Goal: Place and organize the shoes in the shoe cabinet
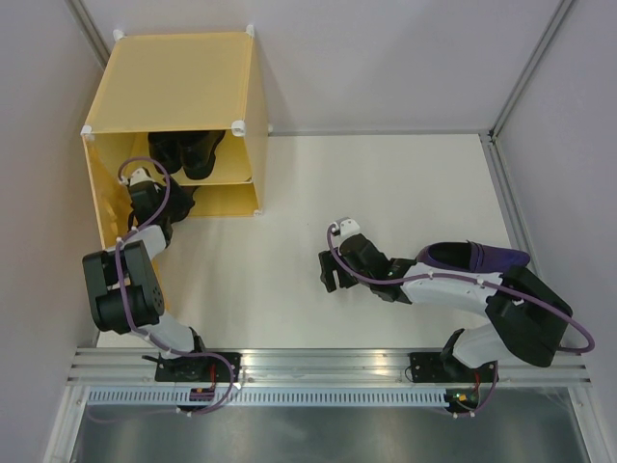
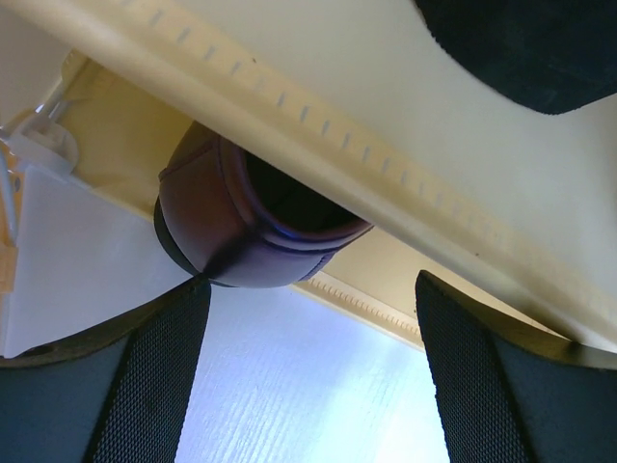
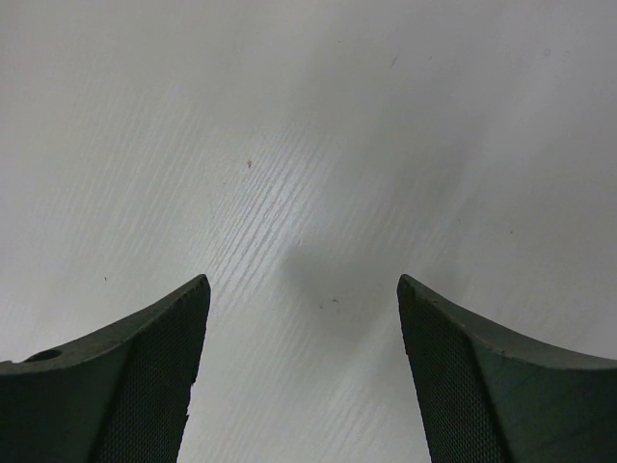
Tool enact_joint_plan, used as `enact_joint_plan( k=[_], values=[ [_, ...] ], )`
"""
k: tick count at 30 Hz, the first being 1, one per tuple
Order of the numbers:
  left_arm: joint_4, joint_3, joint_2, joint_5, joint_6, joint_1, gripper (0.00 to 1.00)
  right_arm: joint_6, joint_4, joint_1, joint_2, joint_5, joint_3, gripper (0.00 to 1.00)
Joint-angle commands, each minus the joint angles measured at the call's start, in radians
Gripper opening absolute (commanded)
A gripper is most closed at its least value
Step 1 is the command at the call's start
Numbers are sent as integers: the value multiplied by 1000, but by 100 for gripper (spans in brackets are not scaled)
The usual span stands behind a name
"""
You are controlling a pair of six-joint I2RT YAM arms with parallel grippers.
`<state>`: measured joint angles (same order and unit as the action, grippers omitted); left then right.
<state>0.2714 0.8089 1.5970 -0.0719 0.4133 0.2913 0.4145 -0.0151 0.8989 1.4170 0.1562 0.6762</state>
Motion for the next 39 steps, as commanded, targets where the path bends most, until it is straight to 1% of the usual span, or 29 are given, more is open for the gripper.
enact_joint_plan(
  k=[1, 18, 21, 24, 25, 28, 32, 39],
  values=[
    [77, 61, 18, -60, -14, -23, 89, -6, -28, -3, 14, 14, 31, 82],
    [88, 124, 40, -60, -7, -113, 89, -8, -26, -3, 13, 14, 33, 82],
    [89, 102, 17, -14, 1, -118, 89, -10, -23, -3, 11, 20, 33, 82],
    [94, 53, -26, 114, 7, -115, 91, -10, -23, -3, 8, 20, 33, 82],
    [104, 38, -48, 135, 9, -113, 92, -11, -23, -3, 5, 19, 31, 83],
    [118, -22, -80, 199, 31, -100, 93, -10, -23, -3, 7, 17, 31, 82],
    [130, -88, -123, 210, 85, -37, 92, -8, -26, -3, 5, 16, 31, 82],
    [120, -125, -141, 215, 133, 35, 89, -6, -26, -3, 7, 11, 31, 82]
  ],
)
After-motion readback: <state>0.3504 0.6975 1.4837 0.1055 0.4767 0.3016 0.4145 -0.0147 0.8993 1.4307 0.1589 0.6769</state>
